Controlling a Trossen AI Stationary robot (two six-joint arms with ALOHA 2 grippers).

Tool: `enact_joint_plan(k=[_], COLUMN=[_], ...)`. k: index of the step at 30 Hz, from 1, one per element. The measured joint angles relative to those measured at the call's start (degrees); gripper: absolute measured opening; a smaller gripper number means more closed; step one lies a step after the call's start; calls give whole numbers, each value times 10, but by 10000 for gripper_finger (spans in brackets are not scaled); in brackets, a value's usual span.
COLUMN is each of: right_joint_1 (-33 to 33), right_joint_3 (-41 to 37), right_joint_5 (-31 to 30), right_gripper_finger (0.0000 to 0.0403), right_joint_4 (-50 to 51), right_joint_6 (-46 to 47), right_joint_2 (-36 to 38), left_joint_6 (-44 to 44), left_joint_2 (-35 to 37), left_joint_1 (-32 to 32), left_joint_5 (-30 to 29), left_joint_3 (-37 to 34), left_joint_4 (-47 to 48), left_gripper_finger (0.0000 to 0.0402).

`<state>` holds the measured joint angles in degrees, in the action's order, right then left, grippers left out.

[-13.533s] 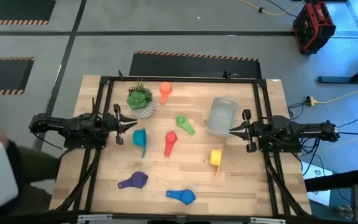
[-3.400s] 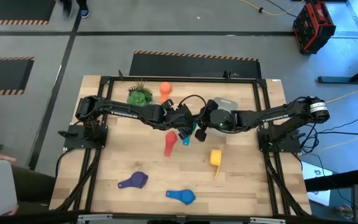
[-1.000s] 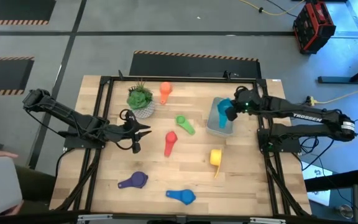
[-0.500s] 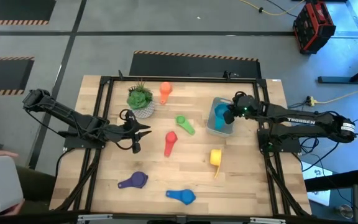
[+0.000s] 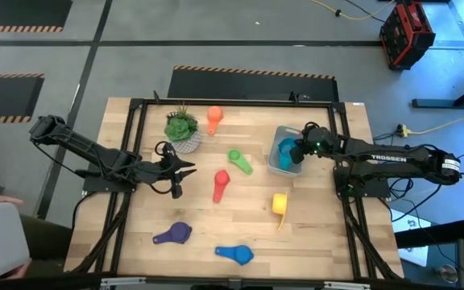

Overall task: Nest measuring cups in basket
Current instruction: Put the light blue measuring cup into the gray bin, then stack the yellow measuring cup on top of the light blue measuring cup in the gray bin

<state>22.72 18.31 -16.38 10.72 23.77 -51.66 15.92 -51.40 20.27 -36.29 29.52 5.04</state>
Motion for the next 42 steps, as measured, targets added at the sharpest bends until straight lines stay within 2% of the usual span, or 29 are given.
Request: enact_joint_plan(k=[14,30,35,42], right_joint_1=[0,0,0,0], right_joint_3=[0,0,0,32], right_joint_5=[0,0,0,1], right_gripper_finger=[69,214,225,222], right_joint_4=[-1,0,-1,11], right_joint_6=[0,-3,-11,-90], right_joint_2=[0,0,0,1], left_joint_6=[0,0,0,0], left_joint_2=[0,0,0,0], left_joint_1=[0,0,0,0], left_joint_5=[0,0,0,0], left_joint_3=[0,0,0,0], left_joint_4=[0,0,0,0], left_gripper_finger=[82,82,82,82])
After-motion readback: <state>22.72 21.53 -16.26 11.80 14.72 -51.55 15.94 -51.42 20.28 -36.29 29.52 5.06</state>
